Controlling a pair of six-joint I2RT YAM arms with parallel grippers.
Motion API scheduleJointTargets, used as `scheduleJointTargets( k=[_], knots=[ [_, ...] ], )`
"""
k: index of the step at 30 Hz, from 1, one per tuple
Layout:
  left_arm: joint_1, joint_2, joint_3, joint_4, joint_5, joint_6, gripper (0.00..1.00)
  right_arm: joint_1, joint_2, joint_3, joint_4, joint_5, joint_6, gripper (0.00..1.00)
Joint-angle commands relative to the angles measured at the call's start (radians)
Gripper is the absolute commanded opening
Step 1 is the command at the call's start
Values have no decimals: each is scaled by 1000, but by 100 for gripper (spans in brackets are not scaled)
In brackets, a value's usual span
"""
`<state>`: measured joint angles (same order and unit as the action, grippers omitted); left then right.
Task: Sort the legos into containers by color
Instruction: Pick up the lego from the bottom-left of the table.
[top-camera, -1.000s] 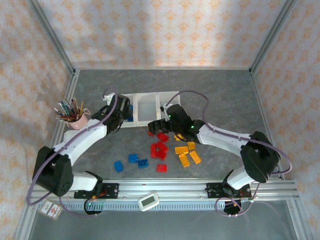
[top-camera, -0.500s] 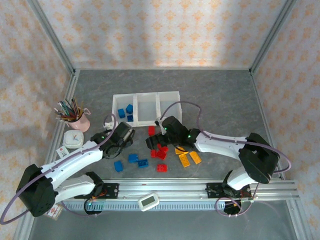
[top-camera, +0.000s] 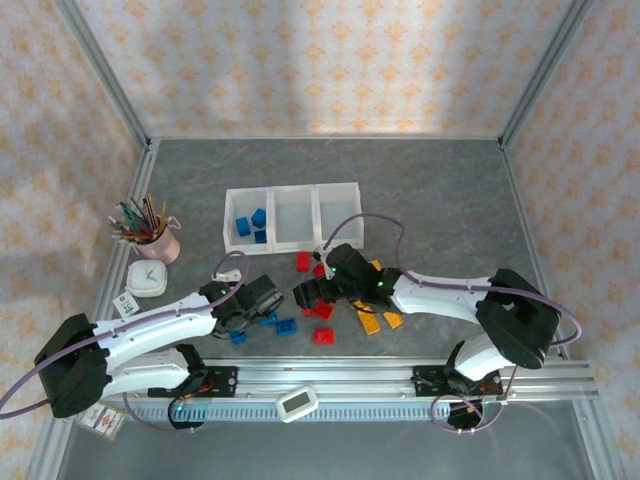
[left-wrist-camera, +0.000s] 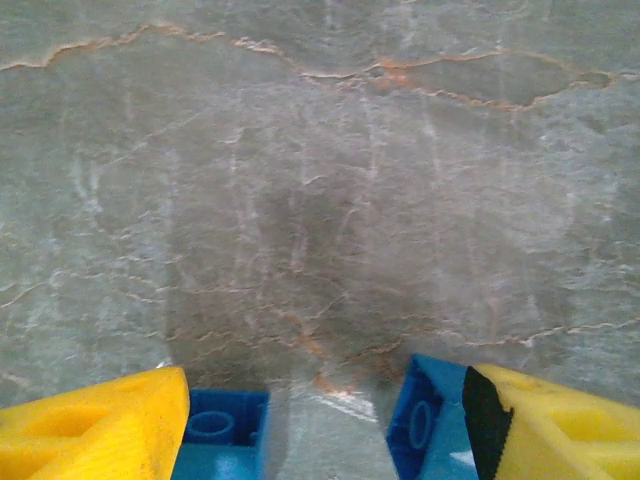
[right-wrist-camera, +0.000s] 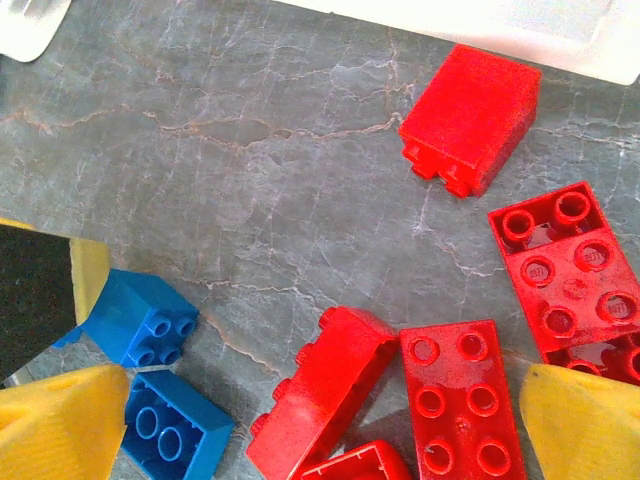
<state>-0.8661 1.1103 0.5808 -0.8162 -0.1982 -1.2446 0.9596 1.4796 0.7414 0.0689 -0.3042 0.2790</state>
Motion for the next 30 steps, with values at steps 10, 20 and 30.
scheduleJointTargets(
  k=[10, 20, 30],
  knots=[
    [-107, -64, -61, -119, -8, -217, 77, 4, -25, -4, 25, -1, 23, 100],
    [-116, -44, -121, 6, 4, -187, 59, 5, -7, 6, 23, -4, 25, 100],
    [-117, -59, -144, 16, -10, -191, 34, 4, 13, 25, 20, -7, 24, 100]
  ],
)
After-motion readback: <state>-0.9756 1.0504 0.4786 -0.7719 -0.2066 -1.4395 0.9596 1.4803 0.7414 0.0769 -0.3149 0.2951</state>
